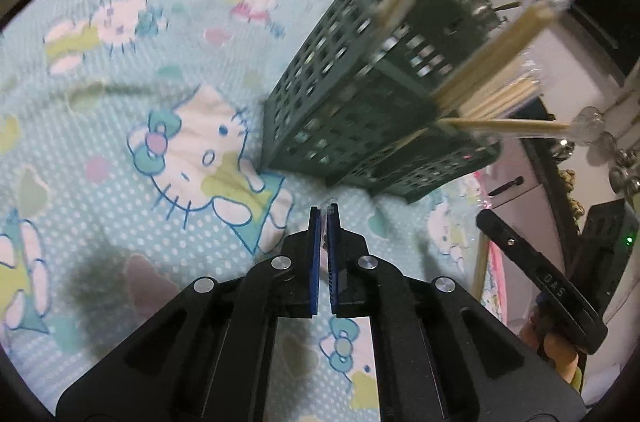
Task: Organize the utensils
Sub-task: 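Lift the chopsticks upright with both grippers and carry them over the basket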
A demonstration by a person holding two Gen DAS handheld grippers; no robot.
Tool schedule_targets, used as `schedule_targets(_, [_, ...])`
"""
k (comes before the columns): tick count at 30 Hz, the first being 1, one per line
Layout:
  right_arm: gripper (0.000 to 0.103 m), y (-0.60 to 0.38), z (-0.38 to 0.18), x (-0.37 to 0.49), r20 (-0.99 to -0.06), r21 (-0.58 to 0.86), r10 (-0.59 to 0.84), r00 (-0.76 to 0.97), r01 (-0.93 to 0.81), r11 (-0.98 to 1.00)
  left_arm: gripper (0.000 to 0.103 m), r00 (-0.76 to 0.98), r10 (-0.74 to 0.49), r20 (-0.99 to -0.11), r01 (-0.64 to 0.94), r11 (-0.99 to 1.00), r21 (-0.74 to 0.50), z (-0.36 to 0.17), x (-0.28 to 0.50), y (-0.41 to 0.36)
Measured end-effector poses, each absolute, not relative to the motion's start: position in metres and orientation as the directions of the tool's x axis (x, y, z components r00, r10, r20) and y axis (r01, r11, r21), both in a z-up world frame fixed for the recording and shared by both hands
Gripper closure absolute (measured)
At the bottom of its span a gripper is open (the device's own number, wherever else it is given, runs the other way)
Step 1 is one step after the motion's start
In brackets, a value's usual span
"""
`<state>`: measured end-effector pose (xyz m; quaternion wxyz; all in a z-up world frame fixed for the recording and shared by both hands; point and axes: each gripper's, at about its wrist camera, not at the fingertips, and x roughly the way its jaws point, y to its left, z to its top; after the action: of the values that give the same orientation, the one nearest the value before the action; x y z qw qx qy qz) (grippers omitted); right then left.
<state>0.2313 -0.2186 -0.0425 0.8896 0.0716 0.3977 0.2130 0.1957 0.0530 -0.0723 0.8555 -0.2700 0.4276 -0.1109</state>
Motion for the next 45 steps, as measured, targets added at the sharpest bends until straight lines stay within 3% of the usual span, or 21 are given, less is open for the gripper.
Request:
schedule_targets(12, [0.098,-0.206,0.007,0.199,-0.594,0.300,0.514,0.619,-0.423,0.855,0.102,0.707,-0.460,-0.537,0.097,0.816,-0.570,0.000,0.154,0.056])
schedule_targets(24, [0.098,-0.195,0.082,0.174,-0.444,0.231,0.554,0.704,-0.508,0.830,0.103,0.763,-0.498,-0.411,0.236,0.807,-0.541,0.082,0.148,0.036])
schedule_targets(35, [0.098,-0.194,0.139,0.176,-0.324,0.192,0.567,0.757,-0.535,0.823,0.103,0.833,-0.466,-0.299,0.300,0.834,-0.463,0.161,0.150,0.038])
schedule_targets(45, [0.098,-0.190,0.182,0.187,-0.237,0.157,0.550,0.801,-0.528,0.835,0.103,0.875,-0.408,-0.260,0.283,0.867,-0.410,0.205,0.169,0.041])
